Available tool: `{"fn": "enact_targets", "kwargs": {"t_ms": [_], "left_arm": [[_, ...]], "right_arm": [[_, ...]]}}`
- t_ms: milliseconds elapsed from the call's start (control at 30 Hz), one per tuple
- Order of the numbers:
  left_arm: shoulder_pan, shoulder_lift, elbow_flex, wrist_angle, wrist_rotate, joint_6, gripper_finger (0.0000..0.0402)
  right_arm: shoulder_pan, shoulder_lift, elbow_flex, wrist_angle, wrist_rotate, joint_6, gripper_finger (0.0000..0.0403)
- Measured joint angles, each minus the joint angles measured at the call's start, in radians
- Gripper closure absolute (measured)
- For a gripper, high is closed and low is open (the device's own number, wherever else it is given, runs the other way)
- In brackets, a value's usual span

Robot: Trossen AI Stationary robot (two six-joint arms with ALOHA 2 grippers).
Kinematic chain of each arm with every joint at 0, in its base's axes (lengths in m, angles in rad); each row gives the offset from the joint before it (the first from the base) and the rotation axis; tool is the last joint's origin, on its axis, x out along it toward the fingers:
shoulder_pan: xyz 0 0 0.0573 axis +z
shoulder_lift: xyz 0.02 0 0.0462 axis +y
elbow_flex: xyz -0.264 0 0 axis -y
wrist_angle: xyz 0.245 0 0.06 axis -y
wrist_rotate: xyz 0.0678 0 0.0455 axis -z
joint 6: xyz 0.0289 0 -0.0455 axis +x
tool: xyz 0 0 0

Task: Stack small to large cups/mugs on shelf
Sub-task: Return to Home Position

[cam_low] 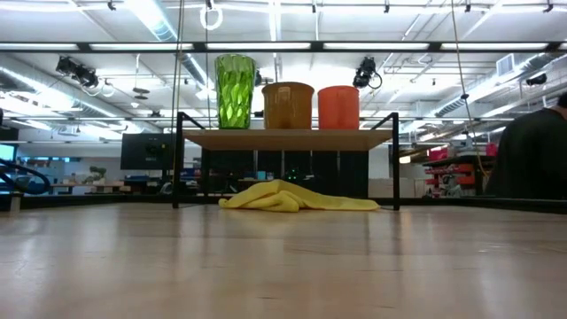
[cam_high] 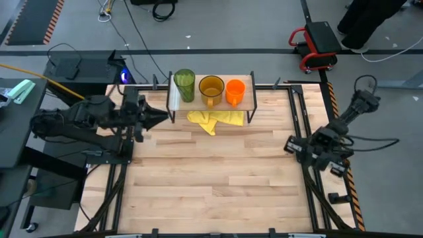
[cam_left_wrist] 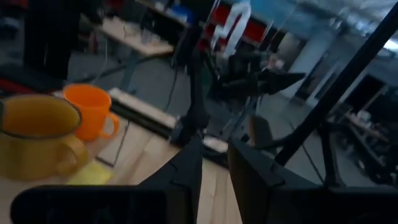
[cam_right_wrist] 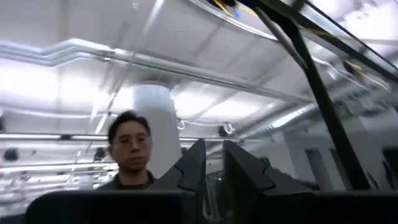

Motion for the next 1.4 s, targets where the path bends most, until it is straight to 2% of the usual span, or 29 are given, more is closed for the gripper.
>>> {"fn": "enact_targets", "kwargs": {"t_ms": [100, 200, 400, 567, 933, 1400], "left_arm": [[0.017, -0.074, -0.069, 0.054, 0.002, 0.027, 0.0313], [0.030, -0.145, -0.125, 0.088, 0.002, 0.030, 0.0310], [0.034, -0.258, -0.210, 0.123, 0.002, 0.031, 0.0318], [0.034, -0.324, -0.266, 0.163, 0.002, 0.058, 0.0321], [0.034, -0.485, -0.373, 0.259, -0.001, 0.090, 0.0311], [0.034, -0.718, -0.542, 0.271, 0.000, 0.051, 0.0311]], "right_arm": [[-0.125, -0.072, -0.001, 0.001, -0.134, 0.029, 0.0342], [-0.226, -0.163, -0.001, -0.059, -0.208, 0.047, 0.0341], [-0.323, -0.367, -0.001, -0.246, -0.223, -0.007, 0.0341], [-0.336, -0.473, -0.001, -0.307, -0.202, -0.092, 0.0341], [-0.336, -0.577, -0.001, -0.372, -0.119, -0.166, 0.0341], [-0.336, -0.628, -0.001, -0.408, -0.103, -0.213, 0.0341]]}}
